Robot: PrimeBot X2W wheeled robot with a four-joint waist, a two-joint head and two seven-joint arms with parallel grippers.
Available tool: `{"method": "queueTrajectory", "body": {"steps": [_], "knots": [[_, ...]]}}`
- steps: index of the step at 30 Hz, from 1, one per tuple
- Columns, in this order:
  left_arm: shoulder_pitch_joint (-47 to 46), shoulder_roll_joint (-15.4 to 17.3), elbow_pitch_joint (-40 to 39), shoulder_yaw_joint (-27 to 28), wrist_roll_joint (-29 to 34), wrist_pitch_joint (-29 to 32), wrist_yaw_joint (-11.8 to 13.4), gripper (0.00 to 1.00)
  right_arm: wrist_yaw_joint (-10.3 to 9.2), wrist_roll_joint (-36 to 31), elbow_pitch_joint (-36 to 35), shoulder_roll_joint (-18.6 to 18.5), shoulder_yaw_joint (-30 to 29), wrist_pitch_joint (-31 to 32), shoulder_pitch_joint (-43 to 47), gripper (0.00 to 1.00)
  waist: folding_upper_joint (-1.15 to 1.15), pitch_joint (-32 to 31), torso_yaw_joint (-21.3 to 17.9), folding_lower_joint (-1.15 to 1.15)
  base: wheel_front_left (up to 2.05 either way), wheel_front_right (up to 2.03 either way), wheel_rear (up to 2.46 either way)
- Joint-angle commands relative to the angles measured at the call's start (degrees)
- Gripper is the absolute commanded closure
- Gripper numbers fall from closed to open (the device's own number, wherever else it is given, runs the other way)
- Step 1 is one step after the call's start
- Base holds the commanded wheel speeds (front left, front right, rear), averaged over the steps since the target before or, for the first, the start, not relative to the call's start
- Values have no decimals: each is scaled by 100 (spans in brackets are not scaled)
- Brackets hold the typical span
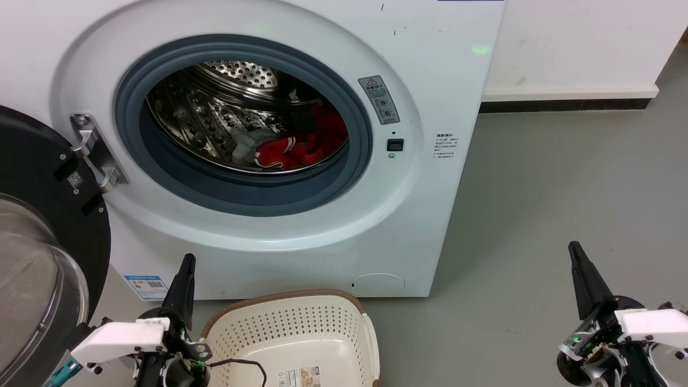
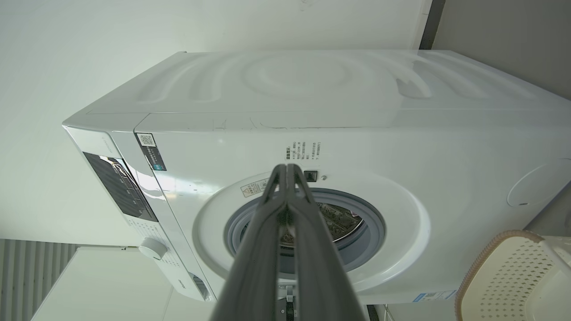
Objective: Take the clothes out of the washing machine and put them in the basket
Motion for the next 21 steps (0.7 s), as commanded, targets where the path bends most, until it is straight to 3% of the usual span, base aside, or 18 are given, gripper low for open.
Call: {"method": "queueTrajectory", "body": {"steps": [1,21], "knots": [[-36,-6,-4,9,0,4,-14,100,0,-28,6,17,4,-5,-79,100,0,0,0,0,0,0,0],[-36,-6,-4,9,0,4,-14,100,0,-28,6,17,4,-5,-79,100,0,0,0,0,0,0,0]]}}
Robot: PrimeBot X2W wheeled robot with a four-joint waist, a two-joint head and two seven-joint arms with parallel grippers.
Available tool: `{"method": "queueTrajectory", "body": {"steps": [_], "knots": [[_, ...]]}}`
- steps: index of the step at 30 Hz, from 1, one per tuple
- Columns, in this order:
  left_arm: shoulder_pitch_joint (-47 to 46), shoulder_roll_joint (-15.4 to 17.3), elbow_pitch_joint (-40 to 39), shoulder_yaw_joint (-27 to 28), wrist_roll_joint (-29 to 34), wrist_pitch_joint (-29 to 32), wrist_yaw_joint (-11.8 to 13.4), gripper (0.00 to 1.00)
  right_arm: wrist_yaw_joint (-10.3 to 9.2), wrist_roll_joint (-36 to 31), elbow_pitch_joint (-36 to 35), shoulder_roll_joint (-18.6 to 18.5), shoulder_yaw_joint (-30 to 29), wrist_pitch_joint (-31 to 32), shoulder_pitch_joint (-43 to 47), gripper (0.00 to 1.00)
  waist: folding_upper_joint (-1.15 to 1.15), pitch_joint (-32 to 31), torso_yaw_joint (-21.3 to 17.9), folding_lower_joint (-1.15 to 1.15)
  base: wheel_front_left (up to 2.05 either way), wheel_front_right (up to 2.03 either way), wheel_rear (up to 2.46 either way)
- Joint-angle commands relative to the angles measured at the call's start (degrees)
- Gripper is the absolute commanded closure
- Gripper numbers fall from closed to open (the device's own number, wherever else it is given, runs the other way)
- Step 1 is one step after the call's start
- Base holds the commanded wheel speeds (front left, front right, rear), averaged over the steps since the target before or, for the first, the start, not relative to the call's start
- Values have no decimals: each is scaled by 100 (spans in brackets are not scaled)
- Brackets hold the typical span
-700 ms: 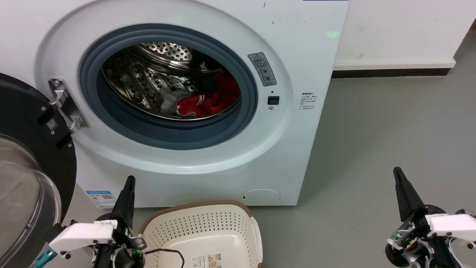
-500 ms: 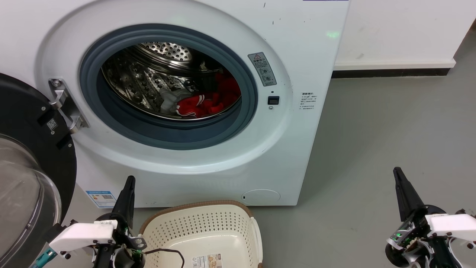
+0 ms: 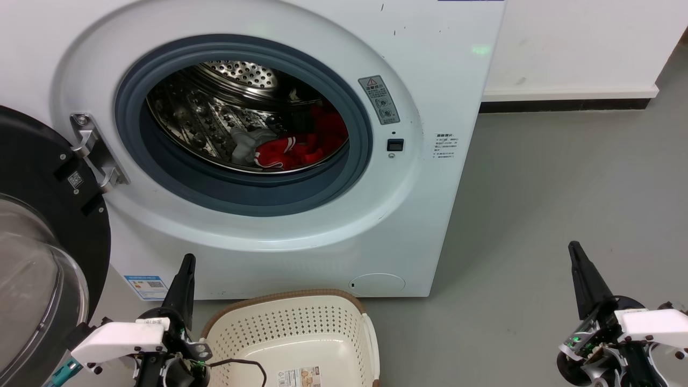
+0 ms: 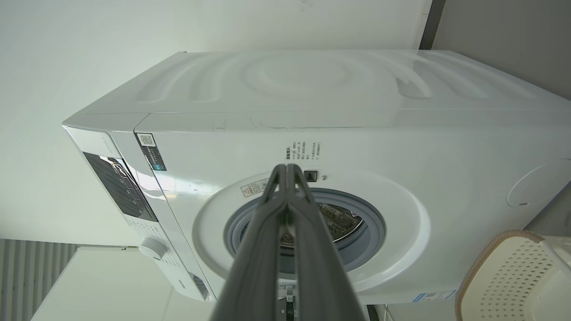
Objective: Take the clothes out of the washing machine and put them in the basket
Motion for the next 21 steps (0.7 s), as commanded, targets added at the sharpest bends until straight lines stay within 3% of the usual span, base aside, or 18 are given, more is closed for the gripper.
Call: {"method": "queueTrajectory", "body": {"steps": [1,8,9,10,11,21], "knots": [[-36,-6,-4,9,0,4,-14,100,0,-28,6,17,4,-5,-79,100,0,0,0,0,0,0,0],[-36,-6,-4,9,0,4,-14,100,0,-28,6,17,4,-5,-79,100,0,0,0,0,0,0,0],[9,-1,18,-6,1,-2,0,0,1,1,15,1,0,-2,10,0,0,0,0,0,0,0,0],[35,-4,54,-17,3,-6,1,100,0,1,48,2,3,-6,38,100,0,0,0,0,0,0,0],[64,-9,79,-34,8,-17,1,0,0,-2,70,3,10,-17,70,0,0,1,-1,0,0,0,0],[72,-7,-121,-340,360,-312,1,0,0,-330,-267,4,80,-311,298,0,0,-6,-16,0,0,0,0]]}}
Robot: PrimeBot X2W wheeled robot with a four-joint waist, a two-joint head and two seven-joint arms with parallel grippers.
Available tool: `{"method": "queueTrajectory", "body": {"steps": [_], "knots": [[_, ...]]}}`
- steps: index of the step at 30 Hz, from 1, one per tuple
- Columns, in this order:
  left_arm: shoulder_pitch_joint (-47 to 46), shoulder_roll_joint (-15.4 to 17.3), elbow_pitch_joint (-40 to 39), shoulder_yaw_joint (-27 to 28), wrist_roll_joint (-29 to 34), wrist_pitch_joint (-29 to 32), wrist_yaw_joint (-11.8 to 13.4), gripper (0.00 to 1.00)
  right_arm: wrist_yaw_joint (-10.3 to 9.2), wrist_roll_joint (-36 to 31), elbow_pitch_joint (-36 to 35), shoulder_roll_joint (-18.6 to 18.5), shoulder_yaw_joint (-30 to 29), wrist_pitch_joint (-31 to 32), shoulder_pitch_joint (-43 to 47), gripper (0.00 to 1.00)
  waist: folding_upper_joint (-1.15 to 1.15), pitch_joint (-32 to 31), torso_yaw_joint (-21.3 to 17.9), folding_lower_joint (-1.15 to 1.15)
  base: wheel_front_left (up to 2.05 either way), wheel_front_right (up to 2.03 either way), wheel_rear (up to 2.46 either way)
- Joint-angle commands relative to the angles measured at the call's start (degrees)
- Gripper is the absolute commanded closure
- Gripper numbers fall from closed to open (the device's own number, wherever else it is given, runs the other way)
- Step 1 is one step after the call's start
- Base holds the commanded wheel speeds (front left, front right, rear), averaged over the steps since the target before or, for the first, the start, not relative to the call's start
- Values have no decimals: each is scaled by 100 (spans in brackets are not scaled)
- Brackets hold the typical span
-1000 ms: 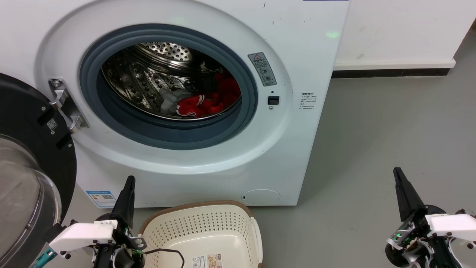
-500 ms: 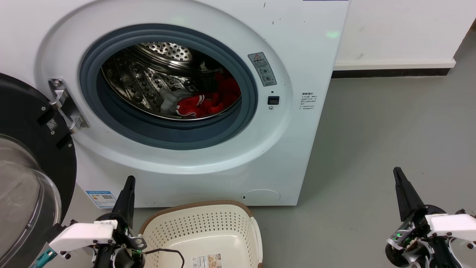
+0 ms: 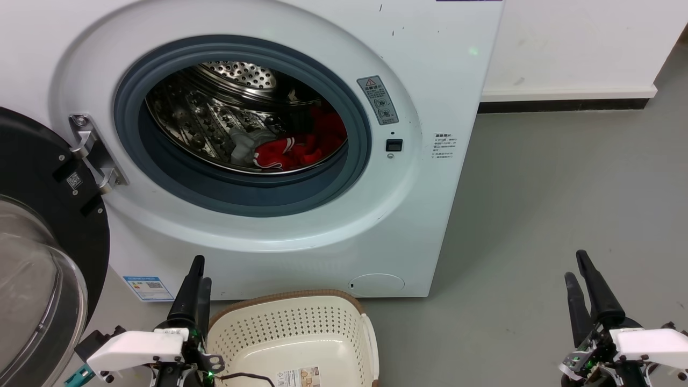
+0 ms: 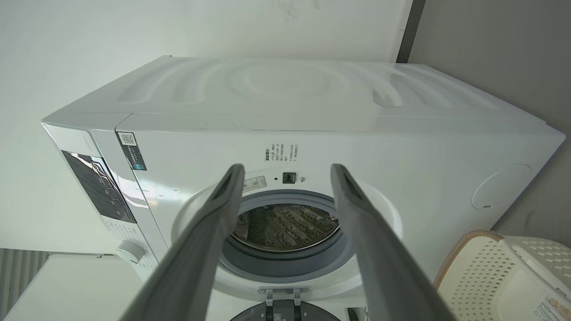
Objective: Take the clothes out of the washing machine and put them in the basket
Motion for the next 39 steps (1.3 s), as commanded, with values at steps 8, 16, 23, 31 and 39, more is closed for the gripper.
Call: {"method": "queueTrajectory", "body": {"steps": [8,16,23,31,39], "knots": [[-74,17,-408,-219,967,-259,1,0,0,-1017,-486,-13,-10,-262,123,0,0,-12,-5,0,0,0,0],[-57,18,-634,-475,1817,-428,169,0,0,-2039,-784,-14,-31,-429,270,0,0,-15,-8,0,0,0,0],[-37,19,-769,-702,2616,-586,364,0,0,-2936,-1039,-15,-47,-586,422,0,0,-25,-5,0,0,0,0],[-23,20,-836,-875,3457,-751,502,0,0,-3894,-1267,-15,-44,-753,610,0,0,-46,11,0,0,0,0],[28,21,-856,-1058,4266,-902,593,0,0,-4796,-1504,-15,-27,-804,751,0,0,-70,32,0,0,0,0]]}}
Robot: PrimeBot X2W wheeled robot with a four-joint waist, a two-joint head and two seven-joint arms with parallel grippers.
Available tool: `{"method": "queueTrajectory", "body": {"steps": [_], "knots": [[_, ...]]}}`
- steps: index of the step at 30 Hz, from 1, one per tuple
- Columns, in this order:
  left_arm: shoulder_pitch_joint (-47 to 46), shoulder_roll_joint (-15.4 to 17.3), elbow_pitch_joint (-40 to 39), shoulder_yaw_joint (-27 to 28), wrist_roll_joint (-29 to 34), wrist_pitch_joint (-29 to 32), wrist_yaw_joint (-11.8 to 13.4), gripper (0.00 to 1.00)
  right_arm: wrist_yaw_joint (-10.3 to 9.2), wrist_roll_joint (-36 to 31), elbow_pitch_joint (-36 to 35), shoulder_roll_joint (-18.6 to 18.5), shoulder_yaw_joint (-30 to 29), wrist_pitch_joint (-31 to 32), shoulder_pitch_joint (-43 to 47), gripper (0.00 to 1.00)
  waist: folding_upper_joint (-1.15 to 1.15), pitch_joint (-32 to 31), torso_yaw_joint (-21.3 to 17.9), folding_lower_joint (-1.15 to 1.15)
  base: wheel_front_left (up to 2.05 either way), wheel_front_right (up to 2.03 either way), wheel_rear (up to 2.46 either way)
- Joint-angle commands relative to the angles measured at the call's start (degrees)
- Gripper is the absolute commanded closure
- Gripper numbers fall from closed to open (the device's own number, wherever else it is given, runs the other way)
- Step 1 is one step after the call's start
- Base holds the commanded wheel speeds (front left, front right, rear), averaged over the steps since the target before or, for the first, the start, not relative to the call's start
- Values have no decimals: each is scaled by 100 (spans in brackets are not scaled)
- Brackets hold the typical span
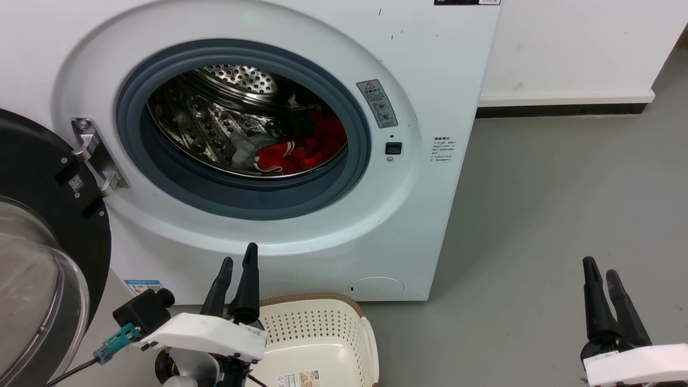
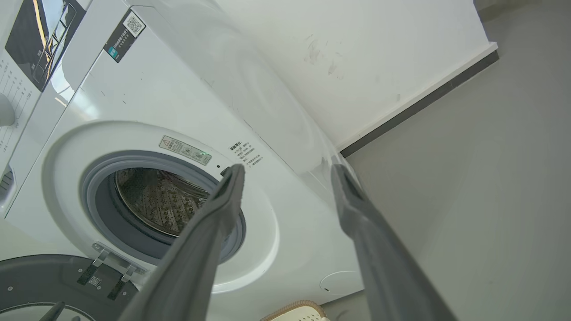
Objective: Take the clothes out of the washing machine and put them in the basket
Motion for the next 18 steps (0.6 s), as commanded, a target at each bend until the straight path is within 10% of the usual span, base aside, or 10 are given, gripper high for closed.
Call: {"method": "queueTrajectory", "body": {"steps": [1,18], "knots": [[-17,15,-102,-44,199,-55,30,0,2,-201,-143,-27,3,-51,8,0,0,-3,3,0,0,0,0],[18,18,-247,-192,1628,-337,251,0,1,-1671,-648,-28,32,-22,228,0,0,3,41,0,0,0,0]]}}
